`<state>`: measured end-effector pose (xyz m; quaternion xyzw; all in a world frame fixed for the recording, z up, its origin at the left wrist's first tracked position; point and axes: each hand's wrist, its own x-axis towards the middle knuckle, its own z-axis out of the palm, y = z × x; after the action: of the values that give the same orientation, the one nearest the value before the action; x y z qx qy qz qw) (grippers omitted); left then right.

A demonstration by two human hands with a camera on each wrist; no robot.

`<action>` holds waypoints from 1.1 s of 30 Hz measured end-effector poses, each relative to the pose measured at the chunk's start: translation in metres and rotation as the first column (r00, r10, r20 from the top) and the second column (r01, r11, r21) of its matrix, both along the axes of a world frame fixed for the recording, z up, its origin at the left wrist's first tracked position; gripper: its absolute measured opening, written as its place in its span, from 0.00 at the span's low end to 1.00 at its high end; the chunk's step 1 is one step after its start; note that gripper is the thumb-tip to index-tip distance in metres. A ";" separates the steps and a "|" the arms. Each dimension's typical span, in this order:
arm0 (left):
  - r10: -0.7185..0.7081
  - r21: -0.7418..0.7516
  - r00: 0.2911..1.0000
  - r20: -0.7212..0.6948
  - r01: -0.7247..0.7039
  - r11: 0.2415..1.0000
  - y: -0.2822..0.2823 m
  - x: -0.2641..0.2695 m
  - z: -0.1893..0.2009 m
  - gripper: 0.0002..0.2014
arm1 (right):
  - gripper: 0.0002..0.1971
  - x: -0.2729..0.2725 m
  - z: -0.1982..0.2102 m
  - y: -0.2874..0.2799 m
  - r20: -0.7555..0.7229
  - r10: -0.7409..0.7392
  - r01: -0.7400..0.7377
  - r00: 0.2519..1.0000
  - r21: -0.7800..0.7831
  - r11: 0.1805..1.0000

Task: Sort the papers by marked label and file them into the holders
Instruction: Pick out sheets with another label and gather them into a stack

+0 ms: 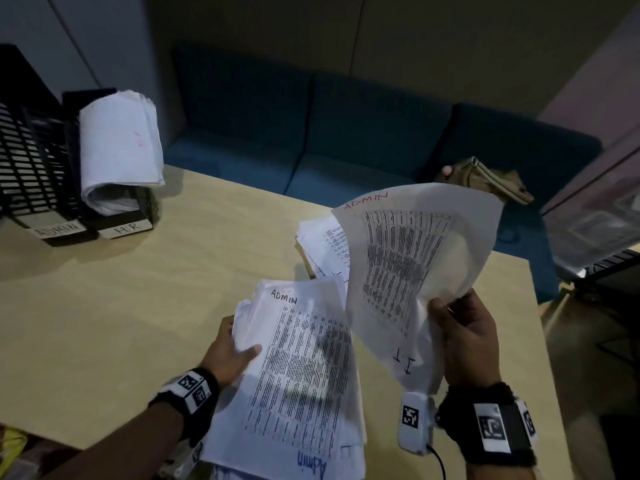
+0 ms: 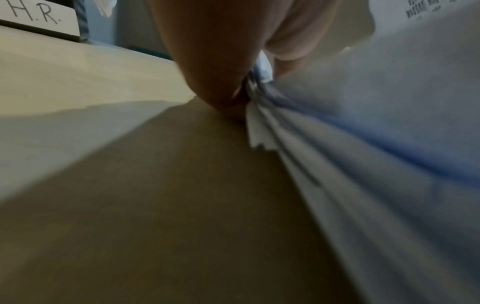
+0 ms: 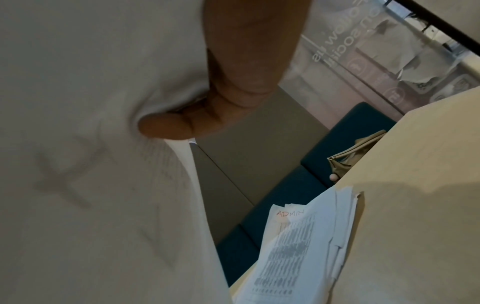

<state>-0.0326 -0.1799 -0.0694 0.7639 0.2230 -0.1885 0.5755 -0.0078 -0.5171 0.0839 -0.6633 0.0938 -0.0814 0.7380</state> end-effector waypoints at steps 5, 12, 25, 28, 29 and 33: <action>-0.029 0.011 0.999 0.023 0.029 1.000 -0.001 0.004 0.004 0.28 | 0.31 -0.004 0.007 -0.007 0.038 -0.021 0.019 0.999 0.050 0.999; 0.062 0.191 0.979 0.193 -0.099 0.977 -0.001 0.000 -0.003 0.28 | 0.09 -0.003 -0.013 -0.020 0.006 0.010 -0.009 1.000 -0.128 0.992; 0.161 0.265 0.974 0.159 -0.199 0.943 0.003 0.007 0.000 0.16 | 0.18 -0.018 -0.103 -0.041 -0.493 -0.164 -0.218 0.855 -0.628 0.747; 0.173 0.304 0.978 0.120 -0.202 0.931 0.007 0.009 -0.004 0.16 | 0.14 -0.020 -0.098 -0.038 -0.482 -0.148 -0.205 0.864 -0.603 0.771; 0.172 0.316 0.978 0.114 -0.200 0.927 0.008 0.009 -0.004 0.17 | 0.12 -0.020 -0.095 -0.036 -0.472 -0.127 -0.198 0.872 -0.579 0.791; 0.189 0.327 0.978 0.093 -0.209 0.922 0.009 0.009 0.000 0.18 | 0.10 -0.019 -0.088 -0.031 -0.407 -0.015 -0.214 0.913 -0.512 0.832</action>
<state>-0.0235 -0.1710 -0.0697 0.8292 0.3109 -0.0655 0.4599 -0.0270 -0.5484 -0.0043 -0.8523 0.1777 0.0699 0.4870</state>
